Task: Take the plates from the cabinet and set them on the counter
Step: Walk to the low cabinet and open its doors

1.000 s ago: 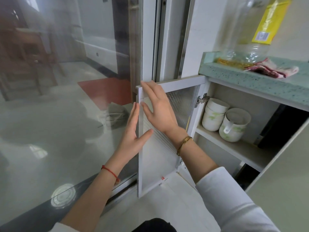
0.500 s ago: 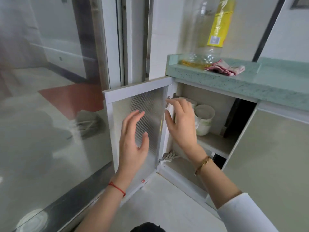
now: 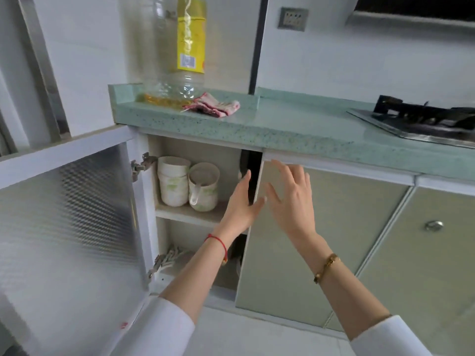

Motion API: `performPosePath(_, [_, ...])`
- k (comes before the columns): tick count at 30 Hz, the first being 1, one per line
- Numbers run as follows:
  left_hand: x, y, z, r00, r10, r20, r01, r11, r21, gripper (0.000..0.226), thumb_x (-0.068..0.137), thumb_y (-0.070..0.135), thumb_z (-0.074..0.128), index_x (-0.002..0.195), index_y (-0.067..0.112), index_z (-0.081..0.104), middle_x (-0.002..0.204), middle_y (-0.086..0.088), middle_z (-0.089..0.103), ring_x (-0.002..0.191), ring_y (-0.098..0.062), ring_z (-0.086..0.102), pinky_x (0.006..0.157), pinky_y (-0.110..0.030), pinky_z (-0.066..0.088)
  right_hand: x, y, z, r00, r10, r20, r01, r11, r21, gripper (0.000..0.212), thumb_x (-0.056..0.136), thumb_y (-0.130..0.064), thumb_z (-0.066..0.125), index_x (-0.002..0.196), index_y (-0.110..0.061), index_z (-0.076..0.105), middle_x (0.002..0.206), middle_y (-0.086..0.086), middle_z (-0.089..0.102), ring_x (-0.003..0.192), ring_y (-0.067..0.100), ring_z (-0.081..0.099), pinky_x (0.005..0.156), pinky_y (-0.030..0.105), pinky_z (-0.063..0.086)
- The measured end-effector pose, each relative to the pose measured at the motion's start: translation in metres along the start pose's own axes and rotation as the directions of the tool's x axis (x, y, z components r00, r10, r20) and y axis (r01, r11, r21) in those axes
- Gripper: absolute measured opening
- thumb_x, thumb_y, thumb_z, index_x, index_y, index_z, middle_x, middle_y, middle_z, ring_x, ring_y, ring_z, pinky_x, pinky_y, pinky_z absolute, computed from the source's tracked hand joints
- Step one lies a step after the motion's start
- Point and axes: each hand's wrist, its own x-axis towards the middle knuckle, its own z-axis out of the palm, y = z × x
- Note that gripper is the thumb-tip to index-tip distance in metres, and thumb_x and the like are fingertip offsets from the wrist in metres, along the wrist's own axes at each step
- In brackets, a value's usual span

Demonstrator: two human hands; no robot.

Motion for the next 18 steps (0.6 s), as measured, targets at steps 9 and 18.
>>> performPosePath(9, [0.038,-0.007,0.019,1.000,-0.007,0.013,0.006,1.000,0.024,0.070,0.096,0.021,0.056,0.155,0.006,0.021,0.160,-0.012,0.030,0.149,-0.023,0.029,0.120,-0.032,0.024,0.013,0.016,-0.006,0.999,-0.011,0.045,0.015,0.996,-0.087,0.055,0.093,-0.023,0.058,0.146,-0.023,0.041,0.123,0.004,0.050,0.113,0.025,0.046,0.098,0.037,0.044])
performPosePath(18, [-0.008,-0.003,-0.019,0.993,0.100,0.070,-0.090,0.987,-0.136,0.020,0.096,0.015,0.060,0.115,0.019,0.065,0.107,0.006,0.070,0.100,-0.008,0.065,0.097,-0.026,0.052,-0.012,0.004,-0.039,0.999,-0.030,-0.032,0.029,0.999,-0.023,0.047,0.094,-0.040,0.057,0.138,-0.029,0.048,0.110,-0.002,0.048,0.084,0.014,0.053,0.067,0.033,0.054])
